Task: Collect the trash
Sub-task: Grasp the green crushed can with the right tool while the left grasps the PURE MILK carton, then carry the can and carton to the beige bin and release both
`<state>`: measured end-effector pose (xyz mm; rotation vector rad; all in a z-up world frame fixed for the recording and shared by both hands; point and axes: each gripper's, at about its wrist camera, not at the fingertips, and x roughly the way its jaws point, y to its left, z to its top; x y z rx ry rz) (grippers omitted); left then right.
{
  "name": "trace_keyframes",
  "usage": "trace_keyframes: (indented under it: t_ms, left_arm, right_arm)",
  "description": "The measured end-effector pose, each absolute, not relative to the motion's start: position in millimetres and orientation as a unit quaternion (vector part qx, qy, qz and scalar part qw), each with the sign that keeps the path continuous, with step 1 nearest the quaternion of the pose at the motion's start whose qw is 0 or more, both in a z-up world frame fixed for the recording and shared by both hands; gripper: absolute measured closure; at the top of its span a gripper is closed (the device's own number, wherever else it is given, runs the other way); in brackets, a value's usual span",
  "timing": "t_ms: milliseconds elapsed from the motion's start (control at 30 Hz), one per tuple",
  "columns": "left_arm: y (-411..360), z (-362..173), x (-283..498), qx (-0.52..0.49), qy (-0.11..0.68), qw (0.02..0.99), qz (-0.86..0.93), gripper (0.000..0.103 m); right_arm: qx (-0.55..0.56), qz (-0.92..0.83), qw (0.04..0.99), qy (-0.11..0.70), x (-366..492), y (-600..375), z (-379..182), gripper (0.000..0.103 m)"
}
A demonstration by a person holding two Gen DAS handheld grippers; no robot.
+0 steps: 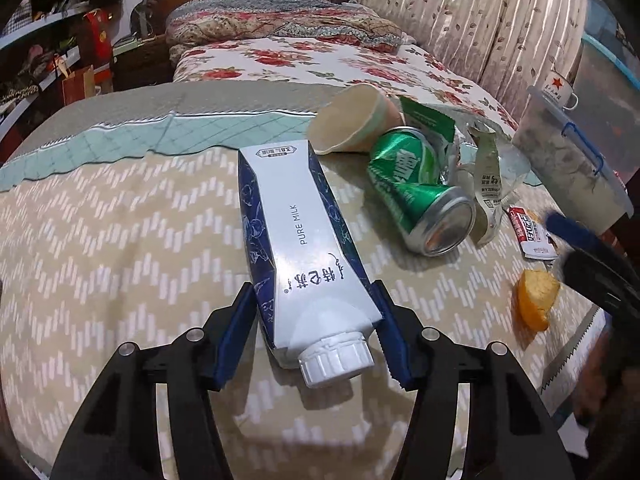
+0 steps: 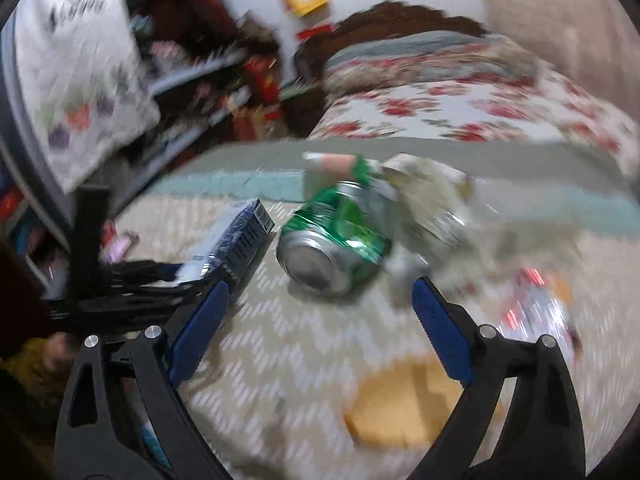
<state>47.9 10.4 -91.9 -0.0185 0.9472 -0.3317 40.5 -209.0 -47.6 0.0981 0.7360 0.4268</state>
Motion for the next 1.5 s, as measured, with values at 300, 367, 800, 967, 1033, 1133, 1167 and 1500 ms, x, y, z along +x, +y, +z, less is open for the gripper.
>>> trace_keyframes:
  t_ms: [300,367,800,967,1033,1133,1167,1500]
  left_arm:
    - [42,-91,45,-0.033,0.454,0.877,-0.157,0.049]
    - [43,-91,43,-0.032,0.452,0.877,-0.16,0.049]
    - [40,-91,28,-0.017,0.455,0.875,-0.164,0.049]
    - [35,-91,26,-0.013,0.457,0.874,-0.166,0.048]
    - [35,-91,28,-0.014,0.458,0.873,-0.168,0.046]
    - [33,-92,33,-0.017,0.459,0.872,-0.166,0.034]
    - [32,-93,35,-0.019,0.46,0.872,-0.165,0.032]
    - [32,-92,47,-0.021,0.451,0.876,-0.167,0.051]
  right_arm:
    - [-0.05,0.247,0.866,0.433,110,-162,-74,0.05]
    - [-0.028,0.261,0.866,0.426,97,-160,-67,0.061]
    - [-0.065,0.292,0.866,0.401,-14,-122,-70,0.058]
    - [-0.08,0.291,0.866,0.399,-15,-121,-75,0.043]
    - [-0.087,0.287,0.868,0.397,-15,-123,-77,0.042]
    - [-0.073,0.289,0.865,0.403,-8,-126,-81,0.043]
    - [-0.073,0.288,0.865,0.403,-6,-126,-82,0.043]
    - [-0.107,0.283,0.875,0.377,-10,-114,-81,0.072]
